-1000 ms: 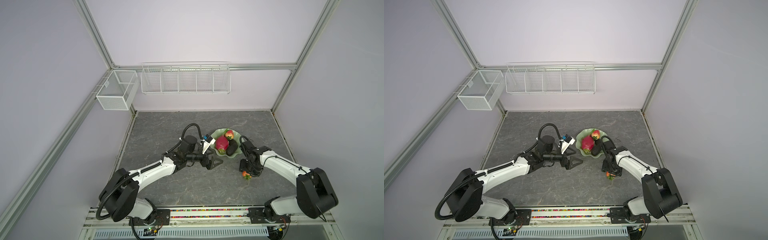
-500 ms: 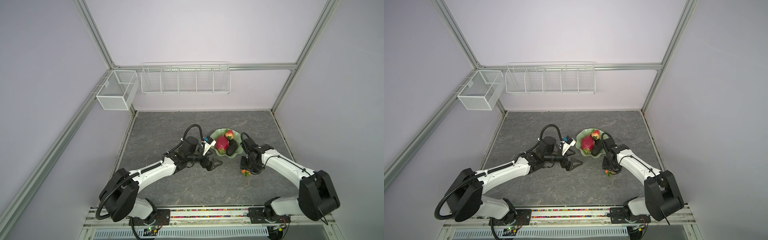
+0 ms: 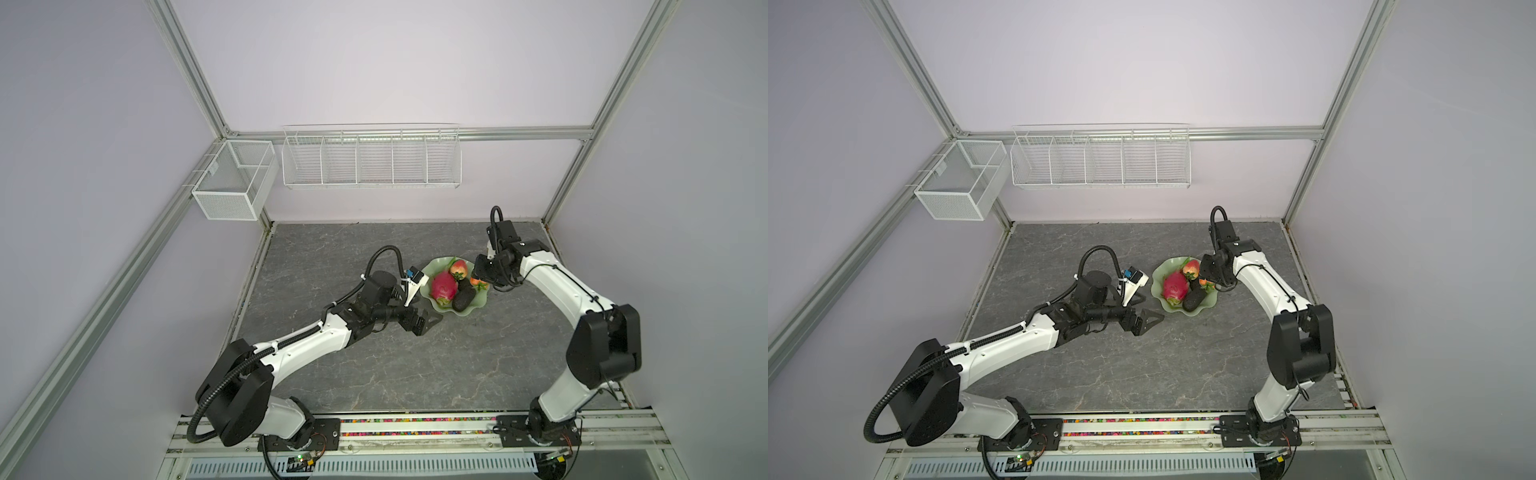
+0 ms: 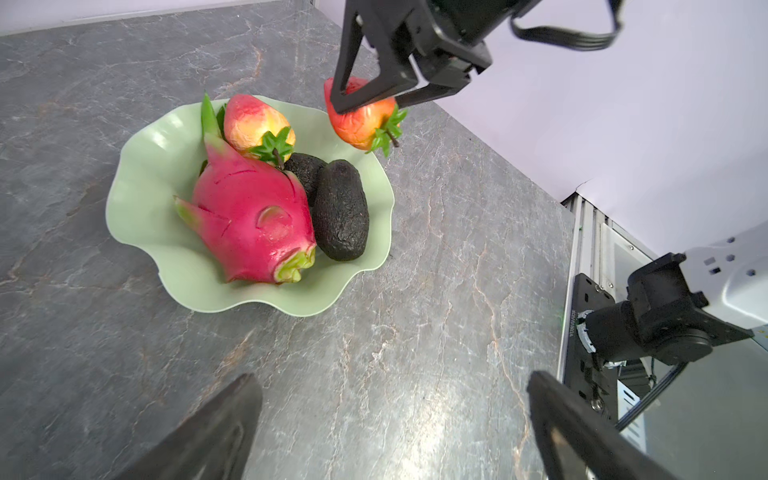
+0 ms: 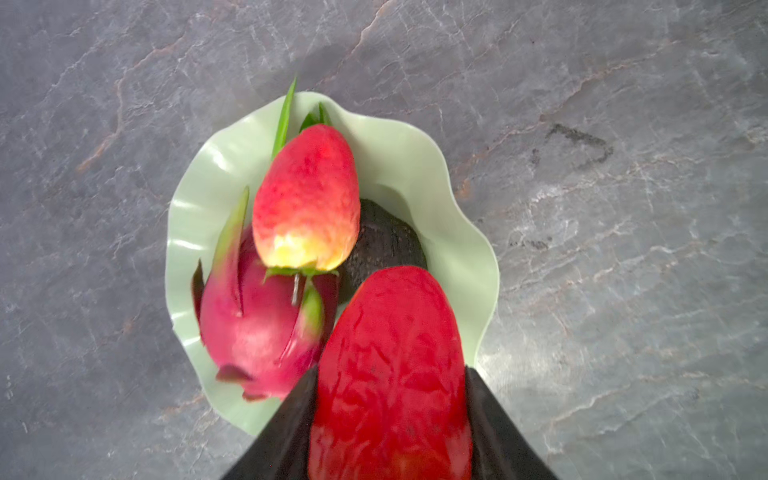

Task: Place and organize the fake fruits in the fruit bowl

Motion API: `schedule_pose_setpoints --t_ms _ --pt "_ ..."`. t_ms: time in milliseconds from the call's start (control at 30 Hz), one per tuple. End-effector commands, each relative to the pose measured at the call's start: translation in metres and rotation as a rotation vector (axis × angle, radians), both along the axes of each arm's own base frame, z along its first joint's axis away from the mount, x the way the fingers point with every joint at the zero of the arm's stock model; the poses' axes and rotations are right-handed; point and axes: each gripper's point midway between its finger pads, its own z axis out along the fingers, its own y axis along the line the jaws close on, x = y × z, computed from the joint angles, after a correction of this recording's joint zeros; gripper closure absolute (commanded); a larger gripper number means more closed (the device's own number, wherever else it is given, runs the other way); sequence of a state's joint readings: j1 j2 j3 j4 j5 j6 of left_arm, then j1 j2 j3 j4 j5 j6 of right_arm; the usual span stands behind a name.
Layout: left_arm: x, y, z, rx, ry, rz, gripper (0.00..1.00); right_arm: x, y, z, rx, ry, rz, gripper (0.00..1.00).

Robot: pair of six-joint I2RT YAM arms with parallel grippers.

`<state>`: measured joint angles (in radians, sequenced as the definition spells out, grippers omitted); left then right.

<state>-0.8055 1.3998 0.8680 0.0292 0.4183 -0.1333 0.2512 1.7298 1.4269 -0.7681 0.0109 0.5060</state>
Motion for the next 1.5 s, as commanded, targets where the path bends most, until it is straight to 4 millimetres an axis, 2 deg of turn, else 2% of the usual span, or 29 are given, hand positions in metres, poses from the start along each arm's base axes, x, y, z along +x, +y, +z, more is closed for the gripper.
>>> schedule_pose_setpoints --t_ms 0,233,467,667,800,900,1033,1200,1300,1333,1367,1467 --pt "0.004 0.005 0.026 -0.013 -0.073 0.026 0.01 0.018 0.002 -0.001 0.025 -0.025 0.025 0.49" --pt "0.005 0.013 0.023 0.018 -0.097 0.042 0.01 0.035 0.001 -0.013 0.041 -0.021 0.017 0.48" --pt "0.006 0.011 0.023 0.026 -0.095 0.038 0.01 0.037 0.005 -0.035 0.049 0.026 0.034 0.47" --pt "0.003 0.012 0.026 0.017 -0.095 0.031 0.01 0.037 0.005 -0.037 0.045 0.026 0.041 0.40" --pt "0.002 0.012 0.027 0.014 -0.095 0.030 0.01 0.038 0.003 -0.030 0.036 0.010 0.044 0.31" --pt "0.002 0.012 0.027 0.010 -0.093 0.029 0.01 0.038 0.003 -0.023 0.035 -0.006 0.045 0.28" --pt "0.001 0.011 0.028 -0.001 -0.090 0.025 0.01 0.036 -0.001 -0.006 0.023 -0.042 0.041 0.21" --pt "0.000 0.009 0.029 -0.014 -0.091 0.017 0.01 0.030 -0.008 0.018 -0.002 -0.095 0.041 0.20" --pt "0.000 0.010 0.030 -0.009 -0.102 0.014 0.01 0.029 -0.026 0.030 -0.005 -0.126 0.005 0.20" --pt "0.001 0.011 0.031 -0.002 -0.112 0.019 0.01 0.028 -0.030 0.035 -0.008 -0.146 -0.004 0.03" --pt "0.004 0.014 0.033 0.008 -0.130 0.034 0.01 0.026 -0.037 0.040 -0.015 -0.172 -0.020 0.11" --pt "0.024 0.036 0.046 0.021 -0.176 0.194 0.01 0.016 -0.067 0.058 -0.031 -0.273 -0.111 0.11"
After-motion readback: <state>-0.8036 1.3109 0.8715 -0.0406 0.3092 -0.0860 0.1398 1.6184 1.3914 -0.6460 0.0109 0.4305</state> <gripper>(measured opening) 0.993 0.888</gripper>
